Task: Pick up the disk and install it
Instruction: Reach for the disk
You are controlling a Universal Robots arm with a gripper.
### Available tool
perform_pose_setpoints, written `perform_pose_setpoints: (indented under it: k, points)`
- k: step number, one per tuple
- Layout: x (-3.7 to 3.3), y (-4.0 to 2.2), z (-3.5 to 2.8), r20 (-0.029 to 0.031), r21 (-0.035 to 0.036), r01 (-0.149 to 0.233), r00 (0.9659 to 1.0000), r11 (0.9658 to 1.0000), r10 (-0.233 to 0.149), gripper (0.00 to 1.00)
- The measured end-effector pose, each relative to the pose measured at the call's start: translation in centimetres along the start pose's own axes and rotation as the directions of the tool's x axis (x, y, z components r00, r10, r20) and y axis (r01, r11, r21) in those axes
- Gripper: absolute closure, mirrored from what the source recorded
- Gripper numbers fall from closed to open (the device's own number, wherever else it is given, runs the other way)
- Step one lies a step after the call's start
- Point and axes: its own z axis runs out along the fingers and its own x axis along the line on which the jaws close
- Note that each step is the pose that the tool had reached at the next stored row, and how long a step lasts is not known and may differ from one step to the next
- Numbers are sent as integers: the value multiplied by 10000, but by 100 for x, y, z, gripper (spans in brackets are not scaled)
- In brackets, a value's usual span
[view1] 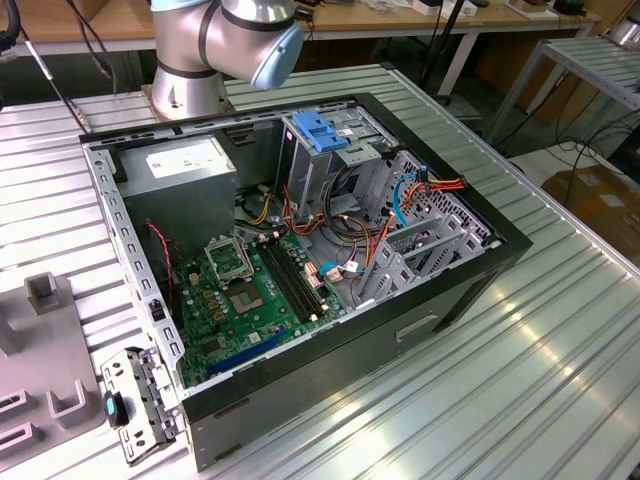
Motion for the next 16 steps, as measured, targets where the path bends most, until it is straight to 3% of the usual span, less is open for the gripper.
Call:
perform_pose_setpoints:
  k: [16]
  points:
    - [240, -18, 4, 0, 0, 0, 10000, 10000, 0, 89]
